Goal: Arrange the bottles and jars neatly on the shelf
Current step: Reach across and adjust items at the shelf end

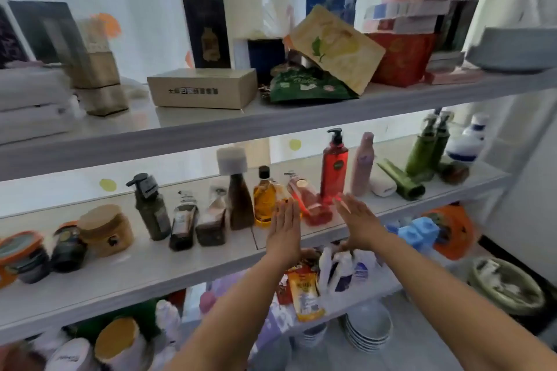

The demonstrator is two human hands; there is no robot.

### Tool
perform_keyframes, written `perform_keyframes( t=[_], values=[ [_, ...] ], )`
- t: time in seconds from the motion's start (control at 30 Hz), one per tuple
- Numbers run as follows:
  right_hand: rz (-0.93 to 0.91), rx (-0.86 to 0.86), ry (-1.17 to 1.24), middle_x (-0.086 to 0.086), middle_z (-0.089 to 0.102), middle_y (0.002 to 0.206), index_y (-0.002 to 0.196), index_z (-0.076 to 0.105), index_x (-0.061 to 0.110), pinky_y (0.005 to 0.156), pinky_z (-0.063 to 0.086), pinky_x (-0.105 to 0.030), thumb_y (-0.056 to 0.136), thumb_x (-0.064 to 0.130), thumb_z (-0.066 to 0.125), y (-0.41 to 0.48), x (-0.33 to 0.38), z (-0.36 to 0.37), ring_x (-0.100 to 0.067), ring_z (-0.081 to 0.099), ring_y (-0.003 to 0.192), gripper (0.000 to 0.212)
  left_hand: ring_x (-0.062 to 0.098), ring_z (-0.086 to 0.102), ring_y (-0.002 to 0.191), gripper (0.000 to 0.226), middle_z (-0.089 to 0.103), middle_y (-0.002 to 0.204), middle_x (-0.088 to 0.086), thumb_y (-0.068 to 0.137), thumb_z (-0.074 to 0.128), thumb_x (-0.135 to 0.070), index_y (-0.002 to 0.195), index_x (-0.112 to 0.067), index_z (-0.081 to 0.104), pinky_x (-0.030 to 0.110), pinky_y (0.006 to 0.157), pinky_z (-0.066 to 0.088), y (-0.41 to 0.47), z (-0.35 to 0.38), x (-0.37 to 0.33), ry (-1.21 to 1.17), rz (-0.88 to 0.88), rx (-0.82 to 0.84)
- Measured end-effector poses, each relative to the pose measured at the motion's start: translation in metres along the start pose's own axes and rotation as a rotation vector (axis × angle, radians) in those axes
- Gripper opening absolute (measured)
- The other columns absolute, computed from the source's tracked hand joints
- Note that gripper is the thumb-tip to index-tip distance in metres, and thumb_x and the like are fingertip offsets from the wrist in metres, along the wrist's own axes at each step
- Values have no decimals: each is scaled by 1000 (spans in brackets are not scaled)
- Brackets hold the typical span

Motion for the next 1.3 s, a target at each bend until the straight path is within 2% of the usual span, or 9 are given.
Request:
perform_keyframes(
  t=[0.1,0.4,0.53,0.7,0.87,1.0,1.13,1.3],
  values=[
    [57,-3,20,-2,-15,158,151,-8,18,121,5,-35,71,51,72,-6,-70,-8,-24,-7,147,117,25,-26,144,115,-30,156,7,84,59,-55,146,-9,-26,40,120,-11,33,16,-66,-7,36,14],
    [194,-22,16,-4,-13,158,151,-5,16,119,10,-35,75,50,71,-8,-241,-24,-24,-5,147,113,25,-22,146,117,-26,157,9,82,61,-57,148,-7,-21,35,118,-12,147,65,-220,-34,246,50],
    [235,-27,14,-5,-15,158,151,-6,14,120,6,-35,75,49,70,13,-319,-27,-23,-9,147,113,25,-18,147,118,-22,158,8,80,63,-57,149,-7,-19,38,121,-4,209,99,-285,-78,309,83],
    [303,-39,10,-6,-12,159,151,-7,15,120,6,-34,72,51,72,36,-420,-35,-23,-4,147,117,23,-18,147,114,-21,159,6,83,62,-54,150,-8,-17,35,119,-7,284,128,-367,-99,366,90],
    [345,-34,19,-11,-10,158,151,-5,11,119,5,-34,71,49,74,52,-508,-49,-26,-5,147,118,26,-15,148,112,-20,159,10,85,63,-48,149,-7,-19,37,121,-4,346,144,-426,-129,340,106],
    [348,-72,63,-9,-14,158,151,-6,12,120,8,-33,72,41,77,85,-577,-65,-25,-5,147,118,25,-13,148,105,-21,159,6,88,62,-39,149,-10,-18,36,120,0,402,144,-458,-190,247,7],
    [243,-140,70,-9,-12,158,150,-5,9,120,12,-35,79,30,72,126,-624,-91,-25,-5,147,107,23,-15,148,94,-21,159,4,93,57,-33,151,-14,-14,34,120,0,449,142,-477,-153,128,-111],
    [113,-184,92,-6,-8,158,151,1,15,117,23,-36,85,18,63,186,-661,-112,-25,1,147,90,24,-13,148,90,-18,160,1,90,59,-41,153,-26,-2,38,120,8,491,144,-490,-75,38,-57]
  ],
)
Point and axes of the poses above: each hand's wrist, its own y-axis towards the middle knuckle, its own z-axis out of the palm, x = y × z, the point moved 5 cm from there along y, towards the middle knuckle
